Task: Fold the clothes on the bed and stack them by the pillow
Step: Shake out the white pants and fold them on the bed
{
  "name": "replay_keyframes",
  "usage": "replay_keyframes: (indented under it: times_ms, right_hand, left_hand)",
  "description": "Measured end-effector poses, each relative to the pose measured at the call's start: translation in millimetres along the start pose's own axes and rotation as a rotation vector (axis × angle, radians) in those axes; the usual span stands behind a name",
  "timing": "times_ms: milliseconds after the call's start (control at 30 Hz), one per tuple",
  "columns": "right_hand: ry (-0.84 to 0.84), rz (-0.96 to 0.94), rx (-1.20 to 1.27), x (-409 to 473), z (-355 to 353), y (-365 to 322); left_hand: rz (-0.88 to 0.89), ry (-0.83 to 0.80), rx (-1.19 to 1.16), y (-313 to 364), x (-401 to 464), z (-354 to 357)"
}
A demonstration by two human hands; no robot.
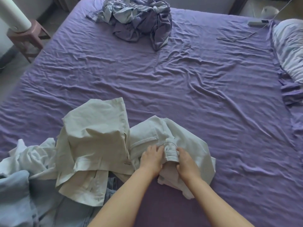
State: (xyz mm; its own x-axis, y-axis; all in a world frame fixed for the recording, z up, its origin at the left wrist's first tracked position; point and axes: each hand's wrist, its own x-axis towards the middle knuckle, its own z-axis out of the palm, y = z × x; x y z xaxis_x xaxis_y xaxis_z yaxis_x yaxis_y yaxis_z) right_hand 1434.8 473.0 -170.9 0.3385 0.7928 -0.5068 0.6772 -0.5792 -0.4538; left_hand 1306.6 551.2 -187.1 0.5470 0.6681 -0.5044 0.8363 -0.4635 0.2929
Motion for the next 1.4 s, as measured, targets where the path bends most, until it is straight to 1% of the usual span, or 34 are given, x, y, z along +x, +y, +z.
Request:
replay_keyframes:
  times_ms: [100,167,267,367,467,567,733,800,867,933,1000,1067,1133,1233,1333,1367,1400]
  right_hand:
    - [-0.054,-0.104,0.082,0.8,-17.5,-2.2]
    - [-0.064,-0.132,0.131,-3.9,-33.8,-6.0]
    - [-0.042,-0.165,0.138,-17.3,-58.9,-13.3]
    - [-0.038,-0.206,0.102,-37.3,-88.1,-23.7]
    - [-0.065,-0.227,0.142,-65.4,-125.1,-38.8]
    - [-0.08,-0.295,0.125,-98.8,-164.9,-55.3]
    - [-0.219,-0.414,0.237,-167.9,-224.6,-68.1]
    - [-0.168,-0.437,0.275,-196.1,-241.7,-67.0]
    - [-0.05,-0.438,0.289,-221.5,-256.8,-66.4]
    - [0.066,-0.449,0.262,-244.2,-271.2,-68.3]
    - [0.167,-0.488,0.222,-266.5,-285.5,-72.6]
    - [0.226,-0.519,0.159,-287.5,-298.4,-76.7]
    - [0.235,-0.518,0.045,-308.7,-311.0,-76.4]
    - [0.236,-0.513,-0.118,-342.2,-332.9,-62.5]
    - [0.242,-0.544,-0.179,-373.0,-354.0,-40.5]
    - [0.252,-0.547,-0.193,-382.0,-359.4,-34.1]
    - [0.263,-0.55,-0.202,-389.3,-364.4,-28.9]
  left_hand:
    - [-0.007,0.015,-0.051,0.7,-3.4,-5.4]
    - [0.007,0.026,-0.119,0.0,-10.0,-14.0]
    - [0.078,0.044,-0.221,-1.1,-26.7,-33.6]
    - [0.184,0.124,-0.291,3.2,-53.3,-58.1]
    - [0.249,0.206,-0.349,14.1,-86.4,-84.2]
    - [0.312,0.253,-0.438,30.6,-119.4,-108.1]
    - [0.405,0.312,-0.612,65.1,-170.9,-143.9]
    - [0.435,0.316,-0.724,81.6,-191.0,-156.0]
    - [0.475,0.332,-0.802,100.6,-210.1,-167.7]
    - [0.49,0.357,-0.83,124.5,-228.9,-178.2]
    - [0.473,0.401,-0.765,151.6,-248.2,-186.0]
    - [0.488,0.464,-0.63,176.9,-267.3,-188.9]
    - [0.48,0.474,-0.516,194.4,-284.1,-191.5]
    - [0.492,0.446,-0.311,200.3,-300.8,-202.3]
    - [0.492,0.465,-0.262,200.4,-317.6,-220.1]
    - [0.49,0.493,-0.251,202.8,-322.1,-225.7]
    - [0.461,0.54,-0.187,206.9,-326.4,-231.6]
